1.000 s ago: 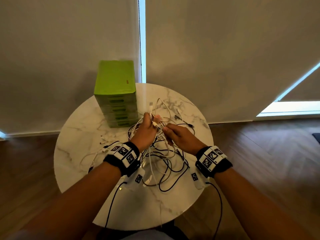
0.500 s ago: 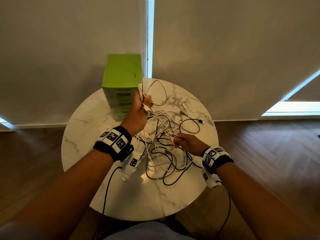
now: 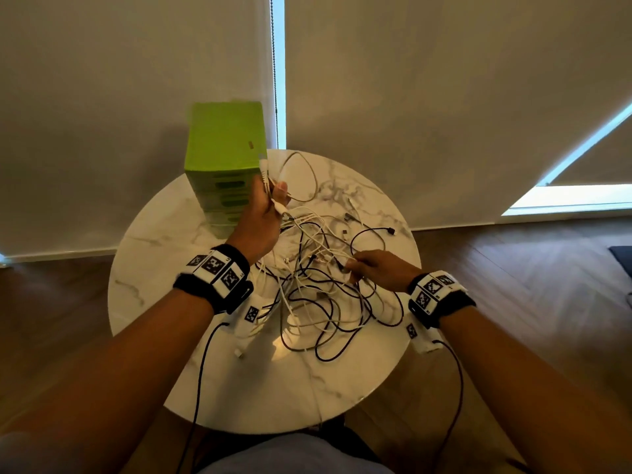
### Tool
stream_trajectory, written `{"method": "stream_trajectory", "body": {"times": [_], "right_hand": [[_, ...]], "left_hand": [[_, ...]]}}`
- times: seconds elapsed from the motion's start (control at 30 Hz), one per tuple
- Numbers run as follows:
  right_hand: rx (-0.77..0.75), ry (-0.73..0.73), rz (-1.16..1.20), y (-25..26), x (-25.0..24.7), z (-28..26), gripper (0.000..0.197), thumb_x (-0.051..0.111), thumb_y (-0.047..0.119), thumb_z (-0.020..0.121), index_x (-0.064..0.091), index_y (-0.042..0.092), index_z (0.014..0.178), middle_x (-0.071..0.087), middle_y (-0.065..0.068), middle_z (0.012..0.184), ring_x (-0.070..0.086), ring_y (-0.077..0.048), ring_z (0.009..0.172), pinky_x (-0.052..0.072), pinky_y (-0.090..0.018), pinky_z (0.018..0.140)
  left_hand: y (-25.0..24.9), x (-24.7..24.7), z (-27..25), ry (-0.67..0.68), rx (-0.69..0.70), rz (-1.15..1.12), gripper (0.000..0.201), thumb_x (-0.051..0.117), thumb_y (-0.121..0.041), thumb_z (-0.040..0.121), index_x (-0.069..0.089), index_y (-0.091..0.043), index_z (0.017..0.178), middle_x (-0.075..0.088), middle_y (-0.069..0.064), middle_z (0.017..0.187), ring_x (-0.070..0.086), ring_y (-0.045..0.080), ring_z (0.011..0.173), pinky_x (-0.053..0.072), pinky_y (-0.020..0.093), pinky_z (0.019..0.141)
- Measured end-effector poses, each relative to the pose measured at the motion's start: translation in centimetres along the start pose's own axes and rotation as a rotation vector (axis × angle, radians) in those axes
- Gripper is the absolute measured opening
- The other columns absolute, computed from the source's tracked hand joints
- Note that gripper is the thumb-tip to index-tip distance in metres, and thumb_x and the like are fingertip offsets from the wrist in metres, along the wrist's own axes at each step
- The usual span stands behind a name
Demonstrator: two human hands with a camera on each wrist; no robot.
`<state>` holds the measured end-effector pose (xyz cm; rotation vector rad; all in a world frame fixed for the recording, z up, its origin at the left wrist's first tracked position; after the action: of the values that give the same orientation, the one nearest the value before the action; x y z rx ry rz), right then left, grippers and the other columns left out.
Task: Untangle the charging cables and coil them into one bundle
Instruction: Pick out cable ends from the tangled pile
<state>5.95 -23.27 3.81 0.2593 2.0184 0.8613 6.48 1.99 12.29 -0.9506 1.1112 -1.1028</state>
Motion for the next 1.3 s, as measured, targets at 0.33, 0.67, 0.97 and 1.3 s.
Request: {"method": "stream_trajectory", "body": {"times": [0.33, 0.67, 0.97, 1.3], "right_hand": [[0.098, -0.223, -0.023, -3.3, 0.1, -1.9, 0.026, 0.042, 0.024, 0.107, 0.065, 0.012, 0.112, 0.072, -0.009, 0.099, 0.068, -0.029, 0.093, 0.055, -0.042, 0.086], [-0.035, -0.02, 0.133, -0.6, -0.4, -5.7, 0.037, 0.067, 0.01, 0.091, 0.06, 0.018, 0.126, 0.071, 0.003, 0.094, 0.067, -0.007, 0.087, 0.053, -0.019, 0.08], [0.181, -0.145, 0.247, -6.6, 3.3, -11.7, 0.062, 0.027, 0.081, 0.09, 0.062, 0.03, 0.084, 0.062, 0.013, 0.082, 0.058, -0.007, 0.08, 0.05, -0.034, 0.088], [0.617, -0.141, 0.159, -14.2, 9.7, -15.0, 0.095, 0.06, 0.074, 0.082, 0.023, 0.026, 0.156, 0.028, -0.001, 0.161, 0.027, -0.025, 0.147, 0.028, -0.047, 0.119]], "left_hand": [[0.0, 4.8, 0.2, 0.182, -0.006, 0.025, 0.029, 0.037, -0.04, 0.106, 0.038, -0.011, 0.109, 0.048, -0.001, 0.088, 0.047, 0.013, 0.079, 0.046, 0.039, 0.075], [0.7, 11.1, -2.0, 0.378, -0.031, -0.012, 0.018, 0.034, -0.023, 0.109, 0.039, -0.007, 0.105, 0.054, 0.002, 0.089, 0.049, 0.004, 0.075, 0.043, 0.019, 0.075], [0.6, 15.1, -2.4, 0.463, -0.04, 0.131, 0.03, 0.035, -0.038, 0.108, 0.042, -0.009, 0.112, 0.066, 0.002, 0.106, 0.056, -0.005, 0.069, 0.041, 0.025, 0.068], [4.9, 13.7, -2.9, 0.573, -0.242, 0.287, 0.026, 0.048, -0.04, 0.103, 0.053, -0.017, 0.093, 0.056, 0.001, 0.08, 0.051, 0.017, 0.072, 0.039, 0.034, 0.069]]}}
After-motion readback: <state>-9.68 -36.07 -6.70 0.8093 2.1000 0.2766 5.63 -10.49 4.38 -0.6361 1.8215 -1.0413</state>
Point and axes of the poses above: each hand's wrist, its own z-axis towards the middle knuckle, its own x-axis out of the palm, y = z × x, the point moved 3 cm from there along z, towards the middle knuckle
